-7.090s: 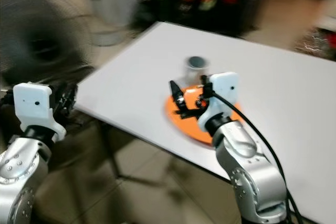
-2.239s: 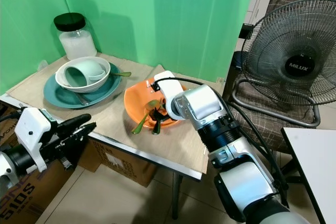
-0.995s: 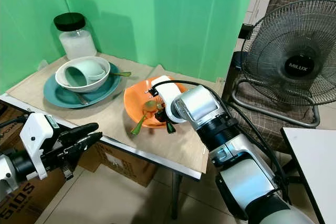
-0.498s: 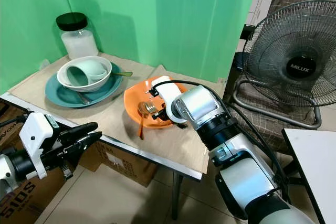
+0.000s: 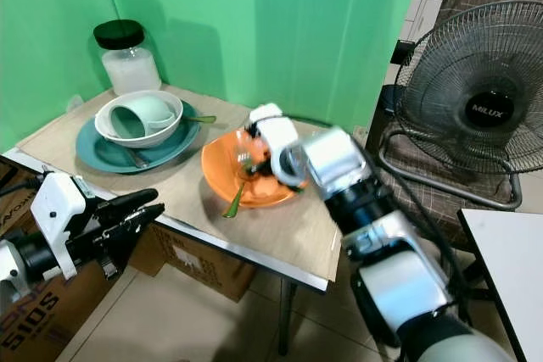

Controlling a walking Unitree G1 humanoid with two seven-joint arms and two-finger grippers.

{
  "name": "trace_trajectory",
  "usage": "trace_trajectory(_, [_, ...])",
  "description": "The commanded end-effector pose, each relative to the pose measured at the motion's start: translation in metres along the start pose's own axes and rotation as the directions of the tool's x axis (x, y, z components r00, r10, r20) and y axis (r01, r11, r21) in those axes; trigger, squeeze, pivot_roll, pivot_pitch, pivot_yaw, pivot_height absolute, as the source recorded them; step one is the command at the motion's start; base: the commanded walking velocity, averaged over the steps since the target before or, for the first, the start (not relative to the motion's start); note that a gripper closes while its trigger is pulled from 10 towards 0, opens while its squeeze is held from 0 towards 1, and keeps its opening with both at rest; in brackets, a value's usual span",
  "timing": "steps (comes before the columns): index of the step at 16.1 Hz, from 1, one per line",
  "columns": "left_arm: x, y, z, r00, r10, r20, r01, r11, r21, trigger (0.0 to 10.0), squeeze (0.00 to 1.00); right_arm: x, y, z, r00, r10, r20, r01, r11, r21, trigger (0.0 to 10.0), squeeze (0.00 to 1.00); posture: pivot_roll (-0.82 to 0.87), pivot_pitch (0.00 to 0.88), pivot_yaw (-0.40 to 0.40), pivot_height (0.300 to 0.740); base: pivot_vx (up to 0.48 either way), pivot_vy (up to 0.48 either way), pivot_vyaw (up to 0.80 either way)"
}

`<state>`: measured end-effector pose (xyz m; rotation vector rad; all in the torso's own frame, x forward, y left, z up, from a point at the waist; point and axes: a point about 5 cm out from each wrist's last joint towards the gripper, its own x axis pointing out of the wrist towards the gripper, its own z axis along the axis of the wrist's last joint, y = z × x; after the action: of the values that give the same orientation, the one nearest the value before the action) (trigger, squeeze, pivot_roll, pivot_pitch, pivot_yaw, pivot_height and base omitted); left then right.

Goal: Setting the table

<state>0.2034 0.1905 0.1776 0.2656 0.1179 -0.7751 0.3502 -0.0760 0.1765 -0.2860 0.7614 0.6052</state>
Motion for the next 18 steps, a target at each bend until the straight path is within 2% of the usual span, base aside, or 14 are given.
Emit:
trace_trajectory(1, [0.002, 0.003, 0.004, 1.000, 0.018, 0.011, -0.018, 1.000, 0.018, 10.0, 0.00, -0.017, -0.005, 0.017, 0.993, -0.005, 0.119, 0.003, 1.000, 0.014, 0.0, 0.00, -0.06, 0.000, 0.020, 0.740, 0.000, 0.000, 0.00])
trace_trajectory(2, [0.005, 0.004, 0.009, 0.998, 0.044, 0.042, -0.044, 0.999, 0.015, 10.0, 0.00, -0.027, -0.007, 0.021, 0.978, 0.019, 0.207, -0.030, 0.998, 0.048, 0.0, 0.00, -0.05, 0.000, 0.017, 0.740, 0.000, 0.000, 0.00])
trace_trajectory(3, [0.013, 0.004, 0.019, 0.989, 0.104, 0.106, -0.105, 0.994, 0.000, 10.0, 0.00, -0.049, -0.013, 0.025, 0.902, 0.021, 0.430, -0.059, 0.996, 0.073, 3.4, 0.00, -0.05, 0.000, 0.014, 0.740, 0.000, 0.000, 0.00])
trace_trajectory(4, [0.019, 0.002, 0.023, 0.980, 0.141, 0.139, -0.139, 0.990, -0.026, 10.0, 0.00, -0.059, -0.014, 0.022, 0.858, -0.004, 0.514, -0.035, 0.997, 0.066, 10.0, 0.00, -0.06, 0.000, 0.017, 0.740, 0.000, 0.000, 0.00])
trace_trajectory(6, [0.033, -0.008, 0.035, 0.952, 0.222, 0.212, -0.213, 0.975, -0.064, 10.0, 0.00, -0.082, -0.007, 0.007, 0.742, -0.031, 0.669, -0.017, 0.998, 0.065, 10.0, 0.00, -0.07, 0.000, 0.029, 0.740, 0.000, 0.000, 0.00])
trace_trajectory(7, [0.038, -0.014, 0.039, 0.941, 0.252, 0.227, -0.239, 0.967, -0.085, 10.0, 0.00, -0.093, 0.000, -0.002, 0.695, -0.019, 0.719, -0.071, 0.993, 0.095, 10.0, 0.00, -0.08, 0.000, 0.034, 0.740, 0.000, 0.000, 0.00])
trace_trajectory(8, [0.043, -0.019, 0.042, 0.930, 0.277, 0.240, -0.263, 0.961, -0.088, 10.0, 0.00, -0.103, 0.004, -0.014, 0.652, -0.058, 0.756, -0.075, 0.987, 0.141, 10.0, 0.00, -0.08, 0.000, 0.041, 0.740, 0.000, 0.000, 0.00])
trace_trajectory(9, [0.046, -0.021, 0.043, 0.919, 0.315, 0.238, -0.298, 0.949, -0.104, 10.0, 0.00, -0.109, 0.006, -0.026, 0.631, -0.114, 0.767, -0.037, 0.984, 0.176, 10.0, 0.00, -0.08, 0.000, 0.042, 0.740, 0.000, 0.000, 0.00])
trace_trajectory(10, [0.048, -0.021, 0.043, 0.913, 0.333, 0.236, -0.318, 0.943, -0.100, 10.0, 0.00, -0.111, 0.006, -0.030, 0.623, -0.139, 0.770, -0.023, 0.980, 0.196, 10.0, 0.00, -0.09, 0.000, 0.042, 0.740, 0.000, 0.000, -0.48])
trace_trajectory(11, [0.049, -0.017, 0.042, 0.893, 0.391, 0.221, -0.378, 0.920, -0.099, 10.0, 0.00, -0.113, 0.007, -0.043, 0.614, -0.203, 0.763, 0.018, 0.970, 0.243, 10.0, 0.00, -0.09, 0.000, 0.045, 0.740, 0.000, 0.000, -0.80])
trace_trajectory(13, [0.048, -0.012, 0.038, 0.871, 0.451, 0.193, -0.444, 0.892, -0.081, 10.0, 0.00, -0.113, 0.011, -0.058, 0.623, -0.233, 0.747, 0.062, 0.966, 0.249, 10.0, 0.00, -0.09, 0.000, 0.034, 0.740, 0.000, 0.000, -0.79])
trace_trajectory(15, [0.049, -0.011, 0.031, 0.868, 0.473, 0.152, -0.476, 0.879, -0.017, 10.0, 0.00, -0.109, 0.013, -0.068, 0.636, -0.266, 0.725, 0.099, 0.959, 0.265, 10.0, 0.00, -0.08, 0.000, 0.025, 0.740, 0.000, 0.000, -0.79])
trace_trajectory(16, [0.051, -0.011, 0.027, 0.859, 0.495, 0.132, -0.498, 0.867, -0.009, 10.0, 0.00, -0.108, 0.013, -0.071, 0.635, -0.285, 0.718, 0.113, 0.954, 0.279, 10.0, 0.00, -0.08, 0.000, 0.020, 0.740, 0.000, 0.000, -0.79])
trace_trajectory(18, [0.052, -0.012, 0.026, 0.841, 0.526, 0.128, -0.525, 0.850, -0.044, 10.0, 0.00, -0.107, 0.012, -0.074, 0.631, -0.328, 0.703, 0.161, 0.942, 0.294, 10.0, 0.00, -0.08, 0.000, 0.017, 0.740, 0.000, 0.000, -0.79])
